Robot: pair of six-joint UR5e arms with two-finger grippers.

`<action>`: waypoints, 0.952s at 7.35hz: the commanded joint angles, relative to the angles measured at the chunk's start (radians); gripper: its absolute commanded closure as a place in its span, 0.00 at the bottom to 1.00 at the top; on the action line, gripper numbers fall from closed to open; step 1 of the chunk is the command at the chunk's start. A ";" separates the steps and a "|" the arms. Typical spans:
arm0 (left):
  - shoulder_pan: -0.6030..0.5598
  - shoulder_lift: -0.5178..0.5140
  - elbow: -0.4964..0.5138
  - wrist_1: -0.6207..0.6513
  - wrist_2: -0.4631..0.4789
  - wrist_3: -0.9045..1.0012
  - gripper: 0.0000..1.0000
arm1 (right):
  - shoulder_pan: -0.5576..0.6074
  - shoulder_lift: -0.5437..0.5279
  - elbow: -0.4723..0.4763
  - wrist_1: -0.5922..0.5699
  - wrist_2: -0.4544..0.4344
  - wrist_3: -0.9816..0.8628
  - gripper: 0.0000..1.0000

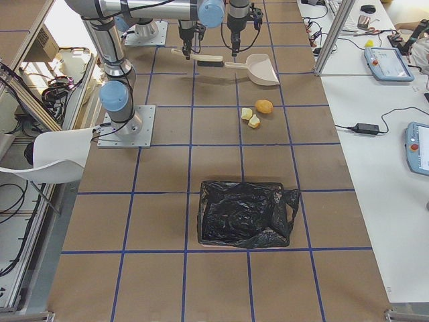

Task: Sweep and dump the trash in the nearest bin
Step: 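Reach the right gripper to the white dustpan handle and grasp it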

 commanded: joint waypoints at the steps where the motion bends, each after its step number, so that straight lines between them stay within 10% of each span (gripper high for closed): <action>1: 0.000 0.114 -0.001 -0.135 0.003 -0.002 0.92 | 0.093 0.111 0.003 -0.146 0.007 0.000 0.00; 7: 0.107 0.116 -0.017 -0.182 0.161 0.188 0.97 | 0.245 0.413 0.000 -0.332 0.000 0.028 0.03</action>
